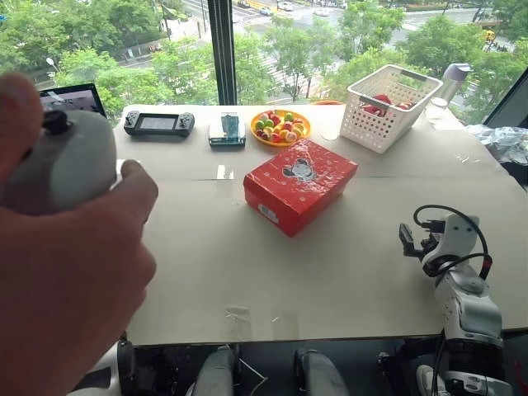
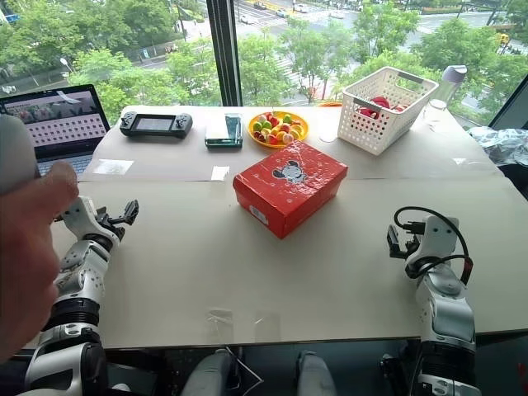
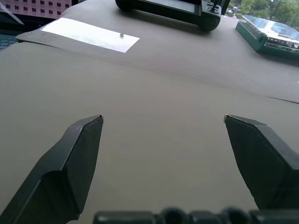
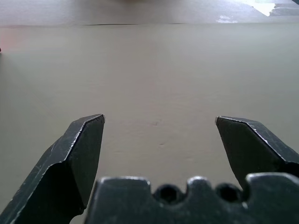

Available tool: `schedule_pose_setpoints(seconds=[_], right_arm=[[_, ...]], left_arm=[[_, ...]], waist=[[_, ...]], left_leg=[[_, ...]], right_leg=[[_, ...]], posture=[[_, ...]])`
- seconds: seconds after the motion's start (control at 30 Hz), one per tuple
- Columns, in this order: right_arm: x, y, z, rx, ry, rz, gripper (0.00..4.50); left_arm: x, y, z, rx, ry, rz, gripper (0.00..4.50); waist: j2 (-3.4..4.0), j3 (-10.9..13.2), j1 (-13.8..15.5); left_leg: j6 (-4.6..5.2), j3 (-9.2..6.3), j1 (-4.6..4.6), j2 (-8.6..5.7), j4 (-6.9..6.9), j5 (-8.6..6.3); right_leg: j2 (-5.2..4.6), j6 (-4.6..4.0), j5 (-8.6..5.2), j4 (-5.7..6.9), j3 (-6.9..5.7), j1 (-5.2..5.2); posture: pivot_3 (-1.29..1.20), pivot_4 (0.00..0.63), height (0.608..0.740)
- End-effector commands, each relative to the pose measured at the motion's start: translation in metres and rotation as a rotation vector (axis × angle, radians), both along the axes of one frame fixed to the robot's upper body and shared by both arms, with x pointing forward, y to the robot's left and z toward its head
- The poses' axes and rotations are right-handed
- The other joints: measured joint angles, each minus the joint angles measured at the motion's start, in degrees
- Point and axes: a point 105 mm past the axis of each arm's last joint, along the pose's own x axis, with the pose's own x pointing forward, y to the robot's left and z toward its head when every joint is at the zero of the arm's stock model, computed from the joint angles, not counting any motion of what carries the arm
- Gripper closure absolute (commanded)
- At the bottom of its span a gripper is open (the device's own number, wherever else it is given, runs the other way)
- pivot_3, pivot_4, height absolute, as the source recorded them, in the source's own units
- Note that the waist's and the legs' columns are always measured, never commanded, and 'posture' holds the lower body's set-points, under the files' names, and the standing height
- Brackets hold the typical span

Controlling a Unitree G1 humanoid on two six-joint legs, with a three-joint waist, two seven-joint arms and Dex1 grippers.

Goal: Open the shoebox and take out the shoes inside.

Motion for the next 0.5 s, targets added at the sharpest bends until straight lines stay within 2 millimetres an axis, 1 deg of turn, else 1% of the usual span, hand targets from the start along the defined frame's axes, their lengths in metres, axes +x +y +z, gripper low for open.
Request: schedule_pose_setpoints(seconds=[0.03,0.13,0.2,0.3,0.33,0.37,0.4,0.43,0.47,0.5], right_arm=[[0.001,-0.005,0.019,-0.019,-0.067,-0.015,0.0],[0.001,-0.006,0.017,-0.019,-0.052,-0.017,0.0],[0.001,-0.001,0.012,-0.025,0.001,0.019,0.0],[0.001,0.018,0.014,-0.012,0.038,0.14,0.0],[0.001,0.028,0.015,-0.005,0.055,0.198,0.0],[-0.002,0.049,0.018,-0.004,0.08,0.323,0.0],[-0.006,0.064,0.019,-0.004,0.102,0.41,0.0],[-0.013,0.087,0.026,-0.005,0.11,0.544,0.0],[-0.02,0.104,0.032,-0.008,0.107,0.64,0.5],[-0.026,0.12,0.041,-0.001,0.097,0.731,0.7]], left_arm=[[0.003,-0.005,0.01,0.0,-0.032,-0.028,0.03],[0.005,-0.014,0.004,0.008,-0.014,-0.068,0.03],[0.008,-0.022,0.007,0.034,-0.01,-0.154,0.03],[0.011,-0.056,0.017,0.165,0.007,-0.45,0.03],[0.01,-0.065,0.019,0.21,0.018,-0.533,0.03],[0.009,-0.075,0.027,0.245,0.015,-0.642,0.03],[0.007,-0.082,0.032,0.263,0.014,-0.712,0.03],[0.003,-0.094,0.041,0.295,0.0,-0.823,0.03],[0.0,-0.102,0.047,0.319,-0.01,-0.905,0.57],[-0.001,-0.11,0.053,0.335,-0.013,-0.965,0.77]], waist=[[0.0,0.0,0.0],[0.0,0.0,0.06],[0.0,0.0,0.08],[0.0,0.0,0.07],[0.0,0.0,0.04],[0.0,0.0,0.02],[0.0,0.0,0.03],[0.0,0.0,0.03],[0.0,0.0,0.03],[0.0,0.0,0.04]], left_leg=[[0.0,0.0,0.0,0.0,0.0,0.0],[0.0,0.0,0.0,0.0,0.0,0.0],[0.0,0.0,-0.01,0.0,0.0,0.0],[0.0,0.01,-0.02,0.0,-0.01,0.0],[0.0,0.01,-0.06,0.0,-0.02,0.0],[0.0,0.01,-0.06,0.0,-0.03,0.0],[0.0,0.01,-0.05,0.01,-0.05,0.0],[0.0,0.03,-0.12,0.02,-0.08,0.0],[0.0,0.02,-0.11,0.07,-0.1,0.0],[0.0,-0.01,-0.12,0.08,-0.12,0.0]], right_leg=[[0.0,0.0,0.0,0.0,0.0,0.0],[0.0,0.0,0.0,0.0,0.0,0.01],[0.0,0.0,0.0,-0.01,-0.01,0.0],[0.0,0.0,0.0,-0.01,-0.02,-0.02],[0.0,0.0,0.0,-0.02,-0.03,-0.05],[0.0,0.0,0.0,-0.02,-0.03,-0.06],[-0.01,-0.01,0.0,-0.01,-0.02,-0.06],[-0.02,-0.01,0.0,0.0,-0.01,-0.14],[-0.03,-0.02,-0.01,-0.01,-0.01,-0.16],[-0.05,-0.02,-0.01,0.01,0.04,-0.23]], posture=[[0.0,0.15,0.74],[0.0,0.15,0.74],[0.0,0.15,0.74],[0.0,0.15,0.74],[0.0,0.15,0.74],[0.0,0.15,0.74],[0.0,0.15,0.74],[0.0,0.15,0.74],[0.0,0.15,0.74],[0.0,0.15,0.74]])
